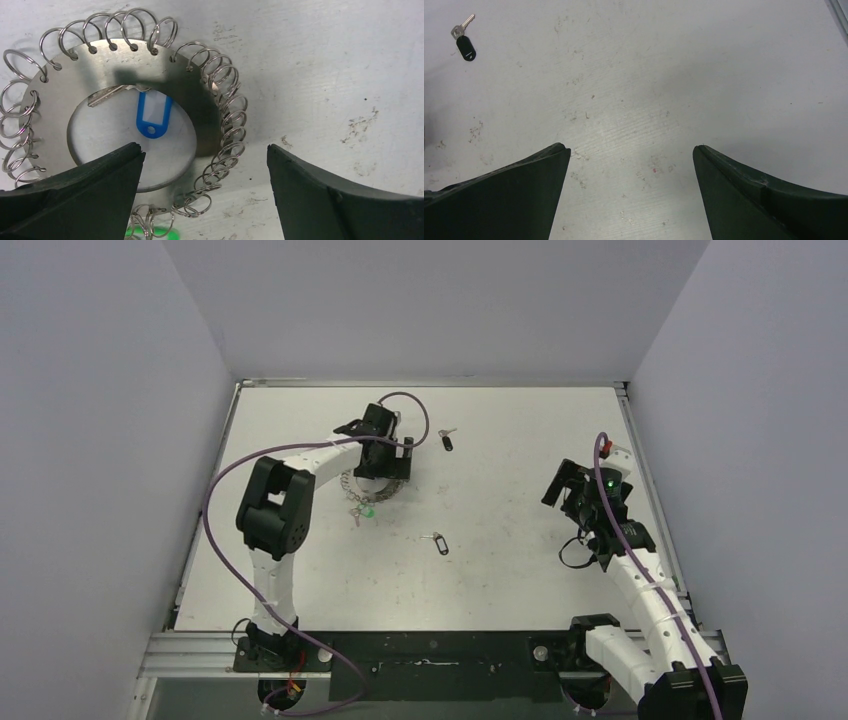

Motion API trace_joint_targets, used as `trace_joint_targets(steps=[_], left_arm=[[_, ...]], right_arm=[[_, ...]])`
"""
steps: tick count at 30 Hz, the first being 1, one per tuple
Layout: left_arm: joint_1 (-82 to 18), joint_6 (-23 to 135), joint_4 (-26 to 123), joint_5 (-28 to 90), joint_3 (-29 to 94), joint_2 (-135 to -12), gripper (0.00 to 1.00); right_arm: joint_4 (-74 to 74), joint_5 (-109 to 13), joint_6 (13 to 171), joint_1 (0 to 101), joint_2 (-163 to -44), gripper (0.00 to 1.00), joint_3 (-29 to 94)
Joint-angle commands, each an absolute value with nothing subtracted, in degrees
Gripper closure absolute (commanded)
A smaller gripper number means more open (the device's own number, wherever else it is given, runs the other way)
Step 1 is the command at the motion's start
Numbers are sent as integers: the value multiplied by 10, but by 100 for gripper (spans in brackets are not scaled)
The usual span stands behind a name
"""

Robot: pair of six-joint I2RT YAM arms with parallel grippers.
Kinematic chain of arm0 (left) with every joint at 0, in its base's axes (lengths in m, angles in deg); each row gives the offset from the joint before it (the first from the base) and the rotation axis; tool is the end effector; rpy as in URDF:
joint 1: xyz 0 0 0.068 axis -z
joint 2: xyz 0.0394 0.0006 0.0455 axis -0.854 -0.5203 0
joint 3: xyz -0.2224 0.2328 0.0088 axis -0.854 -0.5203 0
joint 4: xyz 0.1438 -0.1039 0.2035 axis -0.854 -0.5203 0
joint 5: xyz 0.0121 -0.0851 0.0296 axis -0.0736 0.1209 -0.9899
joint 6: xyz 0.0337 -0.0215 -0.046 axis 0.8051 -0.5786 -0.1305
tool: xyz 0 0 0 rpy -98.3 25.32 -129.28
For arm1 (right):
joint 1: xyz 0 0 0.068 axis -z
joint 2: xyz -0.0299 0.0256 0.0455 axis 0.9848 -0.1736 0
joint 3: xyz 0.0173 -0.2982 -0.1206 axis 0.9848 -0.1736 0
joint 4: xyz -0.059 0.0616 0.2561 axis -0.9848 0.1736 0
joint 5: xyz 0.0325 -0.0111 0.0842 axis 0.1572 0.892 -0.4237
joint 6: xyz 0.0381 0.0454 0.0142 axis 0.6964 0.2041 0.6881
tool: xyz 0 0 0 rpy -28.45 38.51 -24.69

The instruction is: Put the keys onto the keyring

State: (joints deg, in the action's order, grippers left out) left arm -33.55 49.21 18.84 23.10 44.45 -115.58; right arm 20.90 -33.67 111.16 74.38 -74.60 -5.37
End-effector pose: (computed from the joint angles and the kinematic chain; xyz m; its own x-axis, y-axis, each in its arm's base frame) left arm 0.4239 -0.1989 0.2005 -0.8822 0.0647 -0.4665 0.1566 0.9744 -0.1610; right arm 0.1837 0.0125 0.2867 -0.5253 0.3853 -0.7587 0.2554 0.9219 0.2914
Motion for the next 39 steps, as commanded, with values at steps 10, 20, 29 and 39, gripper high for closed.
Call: trace_joint_targets(steps=[10, 20, 29, 39], left_arm=[[-312, 444, 230, 281, 332, -1112, 7], [-213, 343, 260, 277, 160, -994, 7], [-130, 293, 166, 221, 93, -818, 3], [-177, 289, 179, 260, 81, -698, 3]], right_arm=[[206, -379, 1091, 747, -748, 0, -31], [199, -502, 1133, 747, -754, 0, -53], [187, -613, 1143, 740, -770, 0, -71], [139, -597, 1166, 608, -871, 0, -42]])
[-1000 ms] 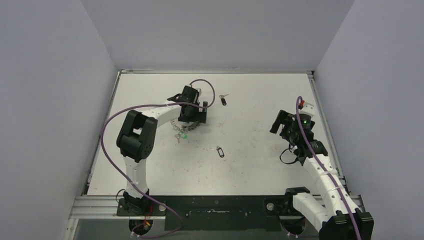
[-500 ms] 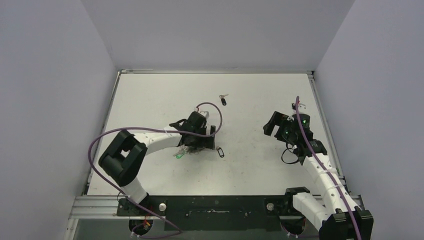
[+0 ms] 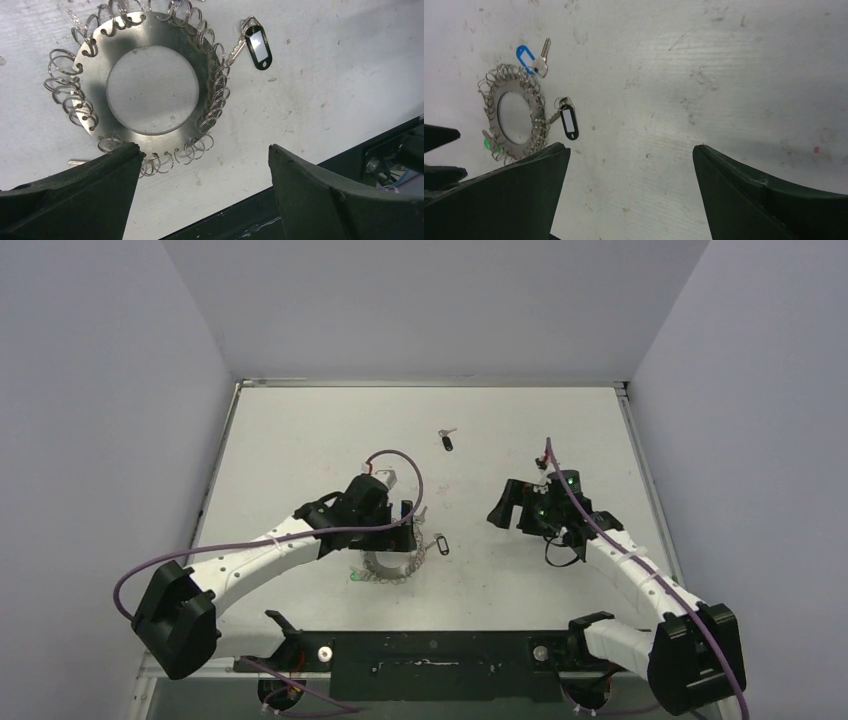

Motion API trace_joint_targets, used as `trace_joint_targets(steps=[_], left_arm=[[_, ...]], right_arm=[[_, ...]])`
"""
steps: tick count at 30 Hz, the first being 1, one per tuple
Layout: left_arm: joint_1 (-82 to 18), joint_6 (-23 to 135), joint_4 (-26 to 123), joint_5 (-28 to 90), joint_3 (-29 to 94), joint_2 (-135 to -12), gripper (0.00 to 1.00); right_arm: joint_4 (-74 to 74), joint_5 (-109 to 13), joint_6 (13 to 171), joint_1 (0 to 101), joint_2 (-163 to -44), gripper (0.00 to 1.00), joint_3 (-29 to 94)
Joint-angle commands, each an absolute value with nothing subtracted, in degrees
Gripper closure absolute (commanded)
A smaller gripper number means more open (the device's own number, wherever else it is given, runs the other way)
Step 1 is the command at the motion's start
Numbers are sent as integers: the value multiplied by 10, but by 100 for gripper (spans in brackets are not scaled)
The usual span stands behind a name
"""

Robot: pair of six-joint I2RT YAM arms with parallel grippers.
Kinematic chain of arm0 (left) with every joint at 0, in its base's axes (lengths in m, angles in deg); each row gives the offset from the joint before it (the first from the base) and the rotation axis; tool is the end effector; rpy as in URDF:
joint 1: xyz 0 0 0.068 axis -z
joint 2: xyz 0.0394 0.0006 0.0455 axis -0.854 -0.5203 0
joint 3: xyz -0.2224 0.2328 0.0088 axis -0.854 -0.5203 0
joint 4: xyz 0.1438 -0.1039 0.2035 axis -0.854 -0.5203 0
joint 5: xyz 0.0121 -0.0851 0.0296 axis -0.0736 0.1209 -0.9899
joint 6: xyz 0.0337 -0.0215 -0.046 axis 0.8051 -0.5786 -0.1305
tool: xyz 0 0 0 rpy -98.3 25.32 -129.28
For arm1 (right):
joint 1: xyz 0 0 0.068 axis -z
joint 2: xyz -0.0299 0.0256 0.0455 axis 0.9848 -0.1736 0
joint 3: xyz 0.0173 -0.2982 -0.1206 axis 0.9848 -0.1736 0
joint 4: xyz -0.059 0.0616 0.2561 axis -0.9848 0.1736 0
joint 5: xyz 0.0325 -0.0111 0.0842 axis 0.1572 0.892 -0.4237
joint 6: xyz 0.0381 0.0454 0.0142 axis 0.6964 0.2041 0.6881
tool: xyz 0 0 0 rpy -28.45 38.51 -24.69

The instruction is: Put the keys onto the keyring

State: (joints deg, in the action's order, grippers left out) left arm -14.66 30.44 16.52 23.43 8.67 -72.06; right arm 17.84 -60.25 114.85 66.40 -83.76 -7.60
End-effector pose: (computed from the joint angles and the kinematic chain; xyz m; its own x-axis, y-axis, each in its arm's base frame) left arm 0.1832 -0.1777 0.2624 -0.8923 0.0217 -0.4509 0.2013 0.9132 -0.3544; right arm 0.1977 0.0636 0.2512 -0.8152 0.2823 -0.5058 -0.0603 0.8271 0.5588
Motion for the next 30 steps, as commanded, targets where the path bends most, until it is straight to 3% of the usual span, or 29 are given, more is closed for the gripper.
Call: trace_joint_targets(steps=[1, 12, 16, 20, 30], left_arm=[[-190, 287, 185, 271, 72, -692, 3], [-384, 265, 226, 380, -50, -659, 15], [-402, 265, 244, 386, -76, -656, 17], [-408, 270, 263, 382, -93, -656, 21], [-422, 280, 298, 378, -109, -681, 29]], right_arm=[[134, -590, 1170, 587, -883, 0, -37], [88, -502, 1203, 391, -1043, 5, 45], [92, -482, 1200, 346, -1100, 8, 82], [97, -480, 1198, 322, -1140, 17, 114], [121, -462, 1169, 320, -1194, 29, 189]])
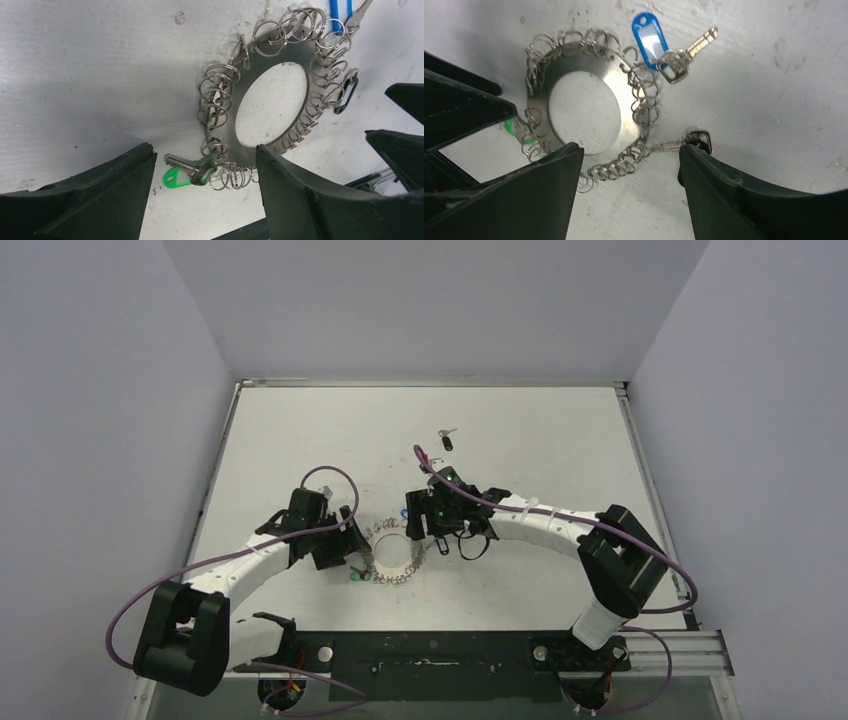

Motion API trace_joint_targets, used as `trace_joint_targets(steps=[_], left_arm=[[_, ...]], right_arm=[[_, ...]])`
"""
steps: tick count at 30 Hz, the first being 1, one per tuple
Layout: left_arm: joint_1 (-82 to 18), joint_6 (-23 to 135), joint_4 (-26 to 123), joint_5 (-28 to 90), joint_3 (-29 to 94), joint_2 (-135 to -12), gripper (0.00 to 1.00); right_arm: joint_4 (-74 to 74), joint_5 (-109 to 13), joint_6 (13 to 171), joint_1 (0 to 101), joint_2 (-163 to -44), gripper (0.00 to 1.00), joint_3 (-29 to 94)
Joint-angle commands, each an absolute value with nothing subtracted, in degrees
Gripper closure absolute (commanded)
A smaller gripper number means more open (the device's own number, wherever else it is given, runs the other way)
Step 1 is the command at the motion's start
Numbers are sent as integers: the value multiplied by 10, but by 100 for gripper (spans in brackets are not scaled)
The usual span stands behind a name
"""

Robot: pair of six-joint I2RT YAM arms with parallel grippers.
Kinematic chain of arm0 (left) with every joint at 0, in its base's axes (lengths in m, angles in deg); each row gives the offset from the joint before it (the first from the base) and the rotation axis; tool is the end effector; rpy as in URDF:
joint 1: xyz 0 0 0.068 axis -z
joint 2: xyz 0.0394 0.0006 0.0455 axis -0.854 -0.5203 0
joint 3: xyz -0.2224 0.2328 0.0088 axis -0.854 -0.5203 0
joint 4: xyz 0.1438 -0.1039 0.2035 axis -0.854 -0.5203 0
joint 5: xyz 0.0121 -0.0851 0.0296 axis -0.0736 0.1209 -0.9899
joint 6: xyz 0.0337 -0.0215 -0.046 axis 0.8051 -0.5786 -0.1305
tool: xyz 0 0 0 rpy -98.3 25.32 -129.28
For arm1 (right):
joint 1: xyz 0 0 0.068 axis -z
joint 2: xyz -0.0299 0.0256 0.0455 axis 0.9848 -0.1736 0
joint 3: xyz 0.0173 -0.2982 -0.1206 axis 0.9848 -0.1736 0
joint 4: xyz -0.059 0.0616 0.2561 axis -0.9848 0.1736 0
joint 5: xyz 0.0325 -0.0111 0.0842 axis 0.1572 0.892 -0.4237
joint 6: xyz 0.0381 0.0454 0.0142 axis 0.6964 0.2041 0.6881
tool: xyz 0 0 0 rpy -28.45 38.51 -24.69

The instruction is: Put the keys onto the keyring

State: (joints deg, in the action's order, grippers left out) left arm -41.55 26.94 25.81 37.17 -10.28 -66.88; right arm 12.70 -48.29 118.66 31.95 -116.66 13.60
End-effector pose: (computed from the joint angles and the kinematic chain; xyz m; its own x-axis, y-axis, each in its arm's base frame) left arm 0.1872 -0.0695 0.1902 -0.8890 -0.3868 -0.2451 -0.2289 0.8389 -0.4938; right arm 0.2335 0.2688 0.2280 -0.8701 -0.1503 -0.4693 -0.3762 0.8179 0.4354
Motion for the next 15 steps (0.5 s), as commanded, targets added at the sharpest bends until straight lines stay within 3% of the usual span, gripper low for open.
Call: trace_joint_targets(steps=[1, 4, 10, 15], left_arm=[[-422, 279, 303, 381, -109, -686, 31], [-423, 272, 324, 388, -116, -702, 34], [-427, 274, 340, 394, -114, -719, 40], [-430, 282, 347, 397, -105, -737, 55]], right_arm=[[124, -463, 1165, 320, -1204, 31, 200], [129, -471, 1159, 320, -1241, 37, 226], [129, -519, 1163, 318, -1298, 63, 256], [127, -535, 1179, 310, -1297, 67, 237]])
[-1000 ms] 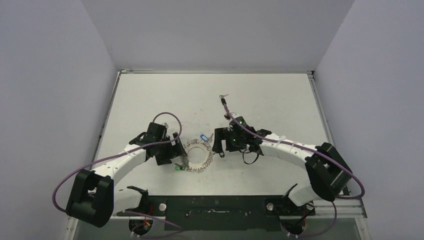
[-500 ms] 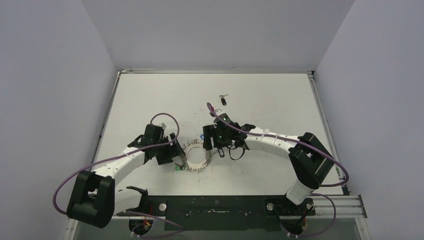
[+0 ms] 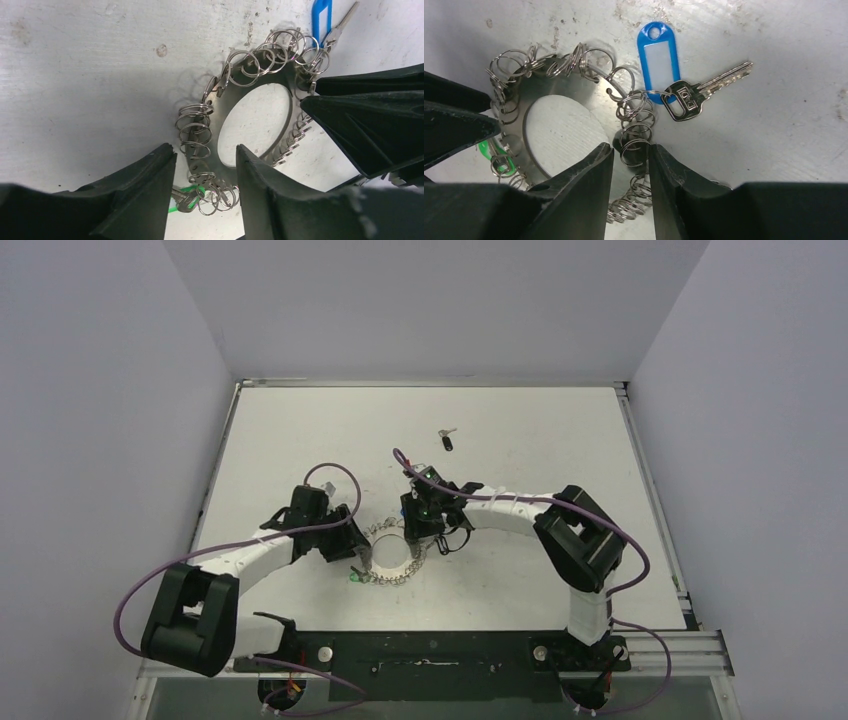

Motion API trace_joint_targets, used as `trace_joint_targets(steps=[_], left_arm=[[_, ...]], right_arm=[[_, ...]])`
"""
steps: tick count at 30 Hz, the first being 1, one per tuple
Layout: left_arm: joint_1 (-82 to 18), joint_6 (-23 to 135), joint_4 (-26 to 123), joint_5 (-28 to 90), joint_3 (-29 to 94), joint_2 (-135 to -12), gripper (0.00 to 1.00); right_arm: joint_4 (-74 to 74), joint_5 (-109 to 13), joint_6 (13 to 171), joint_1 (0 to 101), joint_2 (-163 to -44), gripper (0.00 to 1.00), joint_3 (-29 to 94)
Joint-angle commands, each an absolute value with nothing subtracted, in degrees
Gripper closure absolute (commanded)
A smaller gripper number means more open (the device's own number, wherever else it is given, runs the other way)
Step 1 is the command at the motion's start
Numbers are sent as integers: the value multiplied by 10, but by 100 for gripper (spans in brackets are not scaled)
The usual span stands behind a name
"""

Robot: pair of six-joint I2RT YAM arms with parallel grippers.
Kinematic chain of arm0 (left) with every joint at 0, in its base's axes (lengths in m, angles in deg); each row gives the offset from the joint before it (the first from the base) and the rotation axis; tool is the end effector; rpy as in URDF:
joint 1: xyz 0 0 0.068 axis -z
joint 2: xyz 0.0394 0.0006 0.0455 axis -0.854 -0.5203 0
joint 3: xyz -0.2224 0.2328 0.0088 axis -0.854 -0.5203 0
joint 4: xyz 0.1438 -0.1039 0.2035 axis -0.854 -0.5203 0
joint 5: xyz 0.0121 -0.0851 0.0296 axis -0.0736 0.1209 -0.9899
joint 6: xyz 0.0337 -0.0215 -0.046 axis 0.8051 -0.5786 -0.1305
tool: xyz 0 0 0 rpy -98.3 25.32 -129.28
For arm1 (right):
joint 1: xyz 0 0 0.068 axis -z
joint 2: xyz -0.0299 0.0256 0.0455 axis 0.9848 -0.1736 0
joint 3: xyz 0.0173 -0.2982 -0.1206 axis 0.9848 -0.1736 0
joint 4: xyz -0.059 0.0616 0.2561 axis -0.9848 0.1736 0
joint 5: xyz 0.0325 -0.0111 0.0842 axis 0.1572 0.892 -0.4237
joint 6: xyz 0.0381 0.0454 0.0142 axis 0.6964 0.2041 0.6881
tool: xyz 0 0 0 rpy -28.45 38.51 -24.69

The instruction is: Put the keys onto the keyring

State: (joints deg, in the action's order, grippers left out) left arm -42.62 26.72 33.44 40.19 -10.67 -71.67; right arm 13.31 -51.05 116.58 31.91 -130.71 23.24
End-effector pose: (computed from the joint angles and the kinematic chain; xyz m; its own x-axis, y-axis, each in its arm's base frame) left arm 0.2046 -0.0731 0.1813 -0.8848 -0.3955 -0.2465 -0.2101 0.8107 -0.5464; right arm 0.2704 0.3136 0.1892 -0.8886 -0.2231 -0.4007 -0.3949 0.8166 0.4211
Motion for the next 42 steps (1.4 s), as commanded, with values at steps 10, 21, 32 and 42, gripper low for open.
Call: trace_joint_targets(steps=[10, 21, 32, 42], left_arm=[[-433, 297, 378, 410, -67, -803, 79], [-438, 368, 268, 331, 23, -803, 76], [-443, 364, 201, 258, -4, -617, 32], [-448, 222, 194, 213, -112, -471, 33]], right_arm=[[84, -579, 1252, 292, -1252, 72, 167], [97, -555, 1279, 263, -1177, 62, 143], [153, -495, 1208, 296, -1098, 30, 148], [119, -522, 1218, 320, -1102, 29, 107]])
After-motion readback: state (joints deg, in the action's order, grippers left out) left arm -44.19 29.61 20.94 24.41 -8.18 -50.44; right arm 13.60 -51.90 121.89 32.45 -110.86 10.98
